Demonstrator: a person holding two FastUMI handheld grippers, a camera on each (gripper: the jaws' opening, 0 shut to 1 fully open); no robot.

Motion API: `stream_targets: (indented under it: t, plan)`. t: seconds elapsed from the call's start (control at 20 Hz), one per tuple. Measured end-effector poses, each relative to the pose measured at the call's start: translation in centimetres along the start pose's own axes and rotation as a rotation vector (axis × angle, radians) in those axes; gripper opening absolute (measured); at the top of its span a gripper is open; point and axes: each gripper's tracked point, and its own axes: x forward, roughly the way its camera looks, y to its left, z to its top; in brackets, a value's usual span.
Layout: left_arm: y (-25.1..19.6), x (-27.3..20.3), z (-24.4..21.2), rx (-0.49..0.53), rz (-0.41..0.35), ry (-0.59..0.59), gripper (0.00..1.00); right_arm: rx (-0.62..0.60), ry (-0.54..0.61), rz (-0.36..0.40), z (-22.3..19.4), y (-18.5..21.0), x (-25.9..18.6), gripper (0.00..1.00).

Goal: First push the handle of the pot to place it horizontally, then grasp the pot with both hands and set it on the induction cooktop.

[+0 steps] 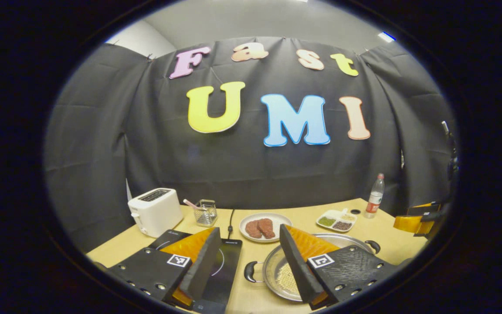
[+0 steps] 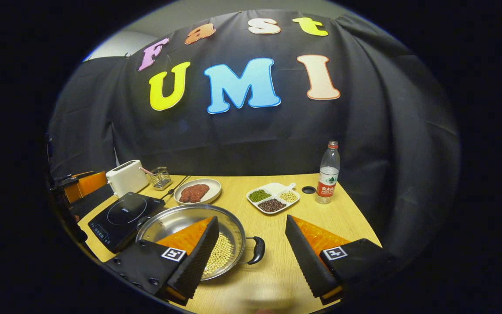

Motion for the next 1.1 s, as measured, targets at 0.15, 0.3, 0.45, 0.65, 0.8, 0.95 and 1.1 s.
stream_targets:
  t: [0.15,0.3,0.45,0.65,0.8,0.95,1.1]
  plan:
    - [0.2,1.3,-2.1,-0.002,-0.039,0.051,0.83,0.016,0.035,-0.040,-1.0,-0.4,0.8,0.98]
    - [0.9,2.3,-4.3,-0.009,-0.058,0.104,0.83,0.034,0.071,-0.061,-2.0,-0.1,1.3,0.98]
    - [1.4,3.4,-6.2,-0.025,-0.070,0.155,0.80,0.030,0.112,-0.072,-3.1,0.1,2.1,0.98]
    - [1.4,4.8,-9.0,-0.052,-0.089,0.223,0.80,0.042,0.178,-0.068,-4.6,0.7,3.5,0.98]
    - [1.0,5.6,-10.4,-0.059,-0.104,0.253,0.83,0.051,0.208,-0.067,-5.4,1.1,4.4,0.98]
    - [0.6,6.1,-12.2,-0.067,-0.120,0.308,0.80,0.049,0.233,-0.071,-6.2,1.0,5.3,0.98]
    - [0.0,7.3,-13.9,-0.078,-0.130,0.346,0.83,0.045,0.249,-0.073,-6.6,0.9,5.9,0.98]
